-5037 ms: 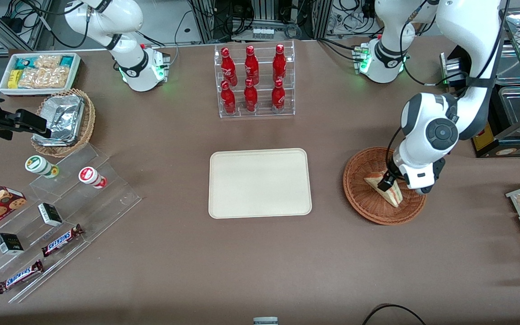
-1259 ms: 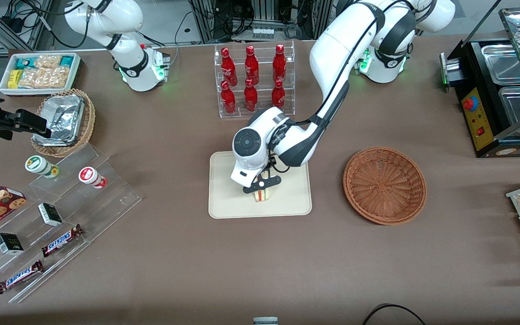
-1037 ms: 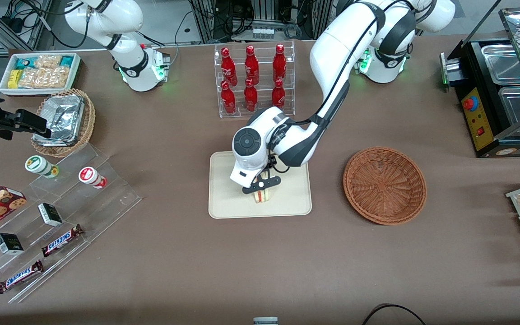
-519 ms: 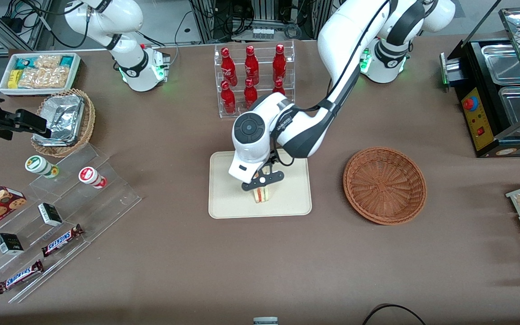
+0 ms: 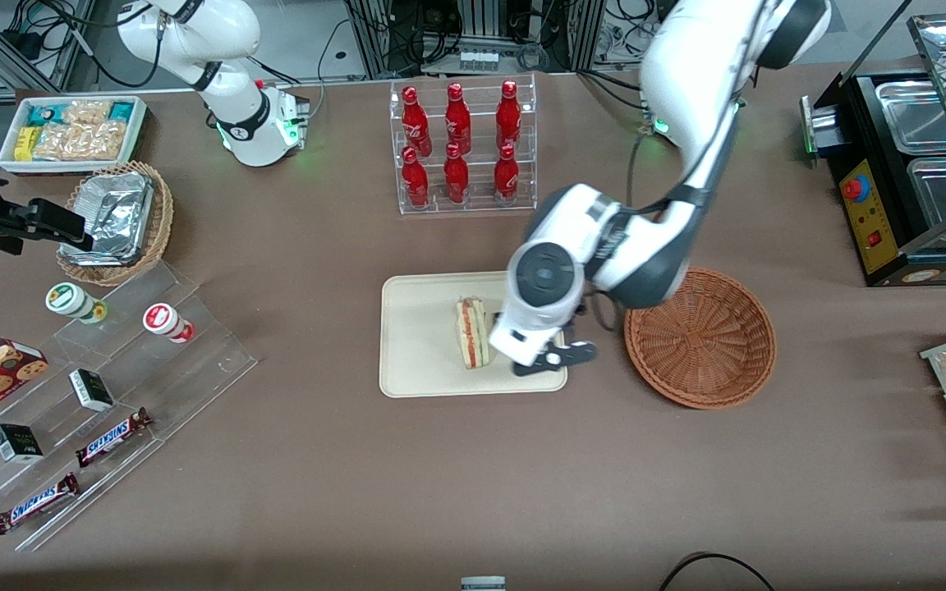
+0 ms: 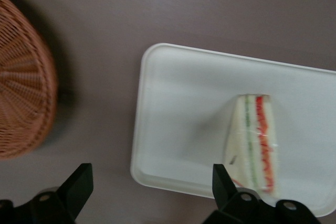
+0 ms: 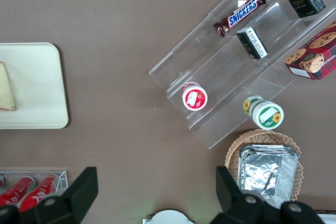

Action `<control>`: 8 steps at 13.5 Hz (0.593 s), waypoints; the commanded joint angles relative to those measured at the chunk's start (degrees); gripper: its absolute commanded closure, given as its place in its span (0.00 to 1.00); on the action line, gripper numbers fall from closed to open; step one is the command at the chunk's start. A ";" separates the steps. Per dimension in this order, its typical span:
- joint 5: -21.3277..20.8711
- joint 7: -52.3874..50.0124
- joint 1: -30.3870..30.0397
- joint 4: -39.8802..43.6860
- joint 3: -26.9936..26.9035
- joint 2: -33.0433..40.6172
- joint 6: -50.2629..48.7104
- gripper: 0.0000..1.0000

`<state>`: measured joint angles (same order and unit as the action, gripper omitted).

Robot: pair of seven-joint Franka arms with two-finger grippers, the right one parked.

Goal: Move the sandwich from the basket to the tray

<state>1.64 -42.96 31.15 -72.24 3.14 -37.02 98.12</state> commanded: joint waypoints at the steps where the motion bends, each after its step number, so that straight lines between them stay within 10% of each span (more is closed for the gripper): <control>1: 0.21 6.73 -3.02 -10.10 0.37 7.82 0.32 0.00; 8: 0.03 25.44 -13.47 -25.47 0.29 23.36 -0.38 0.00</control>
<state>1.64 -22.64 20.47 -90.02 2.94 -21.13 97.71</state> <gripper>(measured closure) 0.000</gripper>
